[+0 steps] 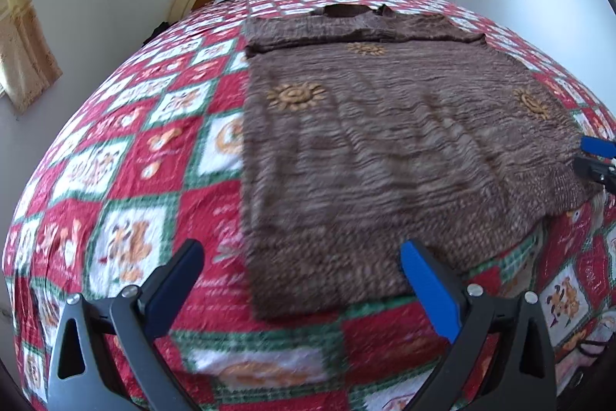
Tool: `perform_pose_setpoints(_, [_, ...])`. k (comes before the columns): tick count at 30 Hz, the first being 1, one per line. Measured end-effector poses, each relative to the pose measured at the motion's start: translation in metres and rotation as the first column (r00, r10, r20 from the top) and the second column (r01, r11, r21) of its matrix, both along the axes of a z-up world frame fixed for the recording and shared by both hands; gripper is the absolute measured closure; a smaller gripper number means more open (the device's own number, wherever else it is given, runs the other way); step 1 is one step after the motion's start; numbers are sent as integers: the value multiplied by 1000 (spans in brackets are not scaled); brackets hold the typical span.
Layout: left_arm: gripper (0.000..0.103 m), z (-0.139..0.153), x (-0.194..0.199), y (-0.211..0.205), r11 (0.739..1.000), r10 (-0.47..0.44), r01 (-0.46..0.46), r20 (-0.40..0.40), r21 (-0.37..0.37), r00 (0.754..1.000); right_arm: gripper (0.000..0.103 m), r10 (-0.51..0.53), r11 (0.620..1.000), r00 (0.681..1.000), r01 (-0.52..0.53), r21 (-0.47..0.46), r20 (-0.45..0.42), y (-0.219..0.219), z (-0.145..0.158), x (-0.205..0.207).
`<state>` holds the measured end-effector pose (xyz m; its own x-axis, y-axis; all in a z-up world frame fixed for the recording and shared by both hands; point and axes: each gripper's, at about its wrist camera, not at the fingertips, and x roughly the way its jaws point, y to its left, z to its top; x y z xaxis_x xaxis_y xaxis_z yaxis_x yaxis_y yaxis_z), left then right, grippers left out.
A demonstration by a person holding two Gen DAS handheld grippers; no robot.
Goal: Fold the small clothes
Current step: 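Move both tools back toward the sweater hem, then close the left gripper on the hem while the right gripper grasps the hem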
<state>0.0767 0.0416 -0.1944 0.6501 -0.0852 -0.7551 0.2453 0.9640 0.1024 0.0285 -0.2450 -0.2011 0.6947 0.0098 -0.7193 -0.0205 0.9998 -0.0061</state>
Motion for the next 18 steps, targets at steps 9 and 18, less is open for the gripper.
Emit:
perform_pose_setpoints(9, [0,3,4,22,997,72,-73,-15,-36,997,33,-94,995,995,94,22,19,-35,13,-12])
perform_pose_setpoints(18, [22,-4,5,30,988,59,-69,-70,-140,996,33,-170,978,985,174,117,-39,-71,0,-16])
